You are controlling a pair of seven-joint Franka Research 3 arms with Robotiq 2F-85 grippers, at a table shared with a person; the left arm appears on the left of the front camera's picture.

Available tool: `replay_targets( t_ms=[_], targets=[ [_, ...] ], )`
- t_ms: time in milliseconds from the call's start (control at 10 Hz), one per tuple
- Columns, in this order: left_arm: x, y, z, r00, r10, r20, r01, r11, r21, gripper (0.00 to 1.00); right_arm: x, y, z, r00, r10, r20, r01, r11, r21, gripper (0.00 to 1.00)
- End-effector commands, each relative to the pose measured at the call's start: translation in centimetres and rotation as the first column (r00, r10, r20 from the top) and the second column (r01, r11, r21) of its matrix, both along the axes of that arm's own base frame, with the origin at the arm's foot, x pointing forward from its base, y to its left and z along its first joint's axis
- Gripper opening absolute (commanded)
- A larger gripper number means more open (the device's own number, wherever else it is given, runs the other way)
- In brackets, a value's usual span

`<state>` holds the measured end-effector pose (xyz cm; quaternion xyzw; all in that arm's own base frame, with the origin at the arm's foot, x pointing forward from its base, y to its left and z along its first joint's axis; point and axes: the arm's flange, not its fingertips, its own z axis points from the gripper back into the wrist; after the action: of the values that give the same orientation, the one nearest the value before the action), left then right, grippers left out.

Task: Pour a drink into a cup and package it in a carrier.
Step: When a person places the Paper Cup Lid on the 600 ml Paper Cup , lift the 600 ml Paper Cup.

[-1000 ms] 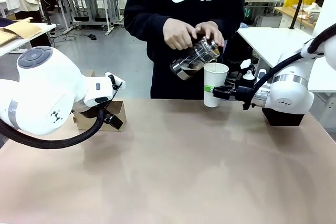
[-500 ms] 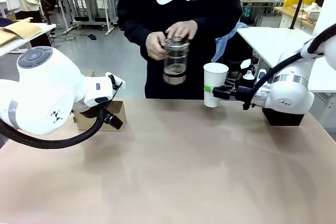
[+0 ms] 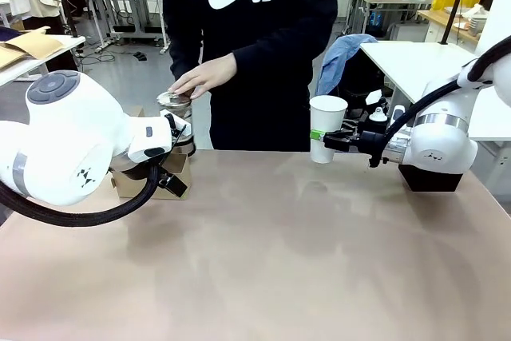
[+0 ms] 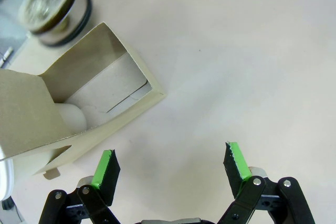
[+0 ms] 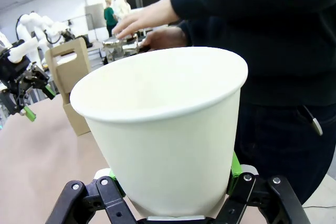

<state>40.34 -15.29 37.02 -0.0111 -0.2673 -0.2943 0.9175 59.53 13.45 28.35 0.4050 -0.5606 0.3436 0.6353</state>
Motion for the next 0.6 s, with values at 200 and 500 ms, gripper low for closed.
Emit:
replay_targets(
  t_ms=[200,500],
  targets=[
    [0.0,0.06,0.02,1.0,0.0,0.0,0.0,1.0,-0.002,1.0,-0.06,0.19,0.37,1.0,-0.017,0.009,0.017,1.0,0.011,0.81],
    [0.0,0.06,0.02,1.0,0.0,0.0,0.0,1.0,-0.002,1.0,-0.06,0.19,0.37,1.0,-0.017,0.009,0.017,1.0,0.011,0.81]
  ],
)
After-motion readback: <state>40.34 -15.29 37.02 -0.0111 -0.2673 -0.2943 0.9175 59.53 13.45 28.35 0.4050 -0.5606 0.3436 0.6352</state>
